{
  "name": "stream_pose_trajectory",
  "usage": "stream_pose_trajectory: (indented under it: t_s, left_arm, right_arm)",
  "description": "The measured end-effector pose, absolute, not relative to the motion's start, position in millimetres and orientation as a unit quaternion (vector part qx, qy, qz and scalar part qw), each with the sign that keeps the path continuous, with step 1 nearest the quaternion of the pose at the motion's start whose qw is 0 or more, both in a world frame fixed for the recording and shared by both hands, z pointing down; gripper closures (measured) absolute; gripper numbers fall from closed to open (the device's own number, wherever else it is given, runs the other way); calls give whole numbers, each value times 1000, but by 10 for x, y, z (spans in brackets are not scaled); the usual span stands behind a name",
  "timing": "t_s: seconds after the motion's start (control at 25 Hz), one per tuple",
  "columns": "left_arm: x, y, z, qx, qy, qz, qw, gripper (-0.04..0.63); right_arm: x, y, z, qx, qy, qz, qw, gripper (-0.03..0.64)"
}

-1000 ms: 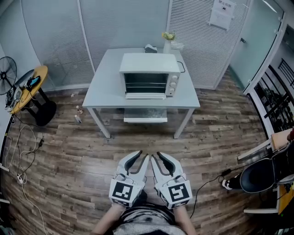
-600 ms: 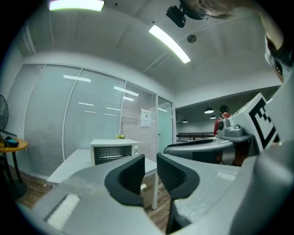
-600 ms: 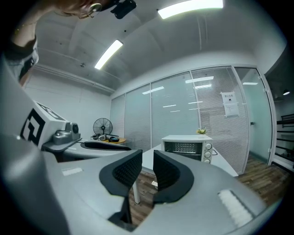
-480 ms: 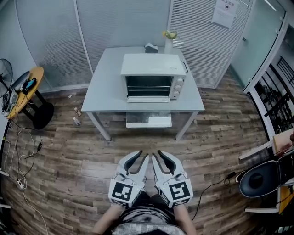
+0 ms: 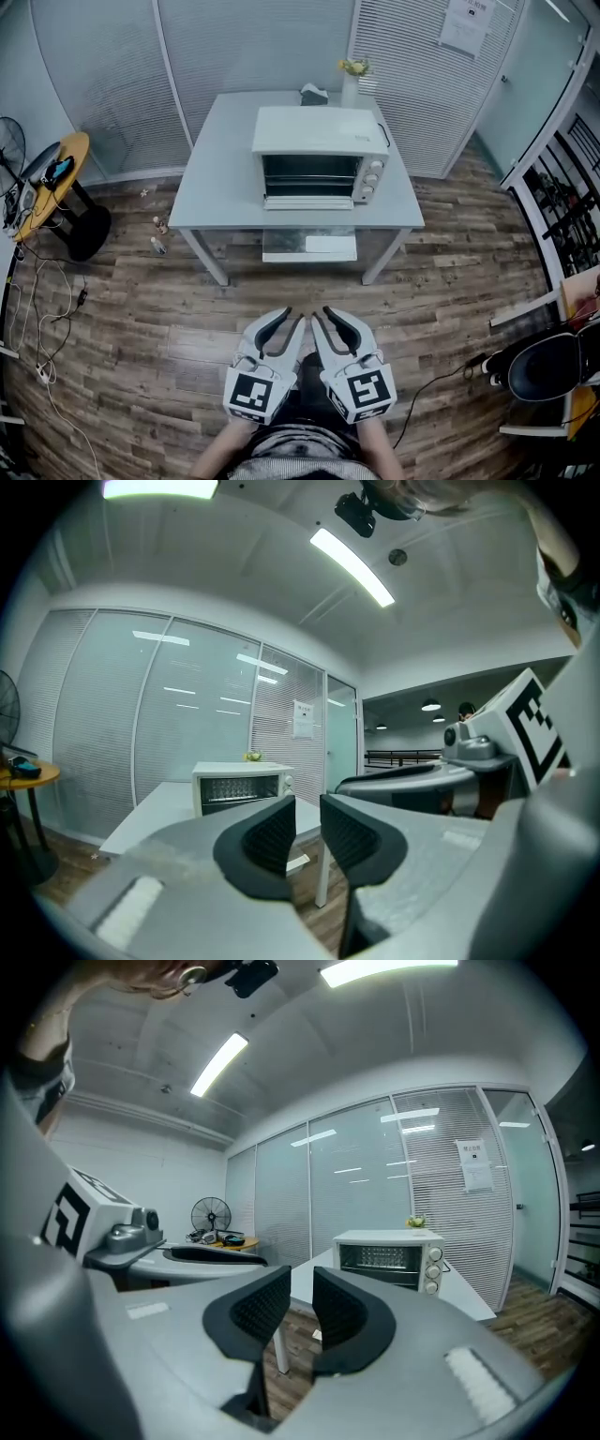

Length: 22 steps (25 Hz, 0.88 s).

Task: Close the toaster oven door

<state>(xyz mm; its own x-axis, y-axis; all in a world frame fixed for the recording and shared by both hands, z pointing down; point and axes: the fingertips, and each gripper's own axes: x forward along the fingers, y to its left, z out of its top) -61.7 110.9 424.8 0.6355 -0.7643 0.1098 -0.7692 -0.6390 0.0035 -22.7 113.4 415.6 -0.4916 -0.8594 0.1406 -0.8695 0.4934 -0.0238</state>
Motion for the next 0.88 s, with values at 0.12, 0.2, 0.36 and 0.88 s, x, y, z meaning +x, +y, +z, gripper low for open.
stream_pose_trajectory:
  t_s: [0.12, 0.2, 0.36, 0.88]
  left_arm:
    - [-645, 1018, 4233, 902, -429, 46, 30, 508]
    - [-647, 941, 4222, 900, -433, 41, 36, 508]
    - [-639, 709, 4211, 898, -438, 44, 27, 508]
    - [-544, -185, 4187, 889, -452, 40, 50, 508]
  right_arm:
    - [-275, 1026, 4153, 496, -865, 46, 59, 547]
    - [-280, 946, 4146, 494, -866, 45, 59, 548]
    - [-271, 728, 4144, 486, -871, 46, 60, 548]
    - [-236, -187, 4142, 466, -881, 55, 60, 551]
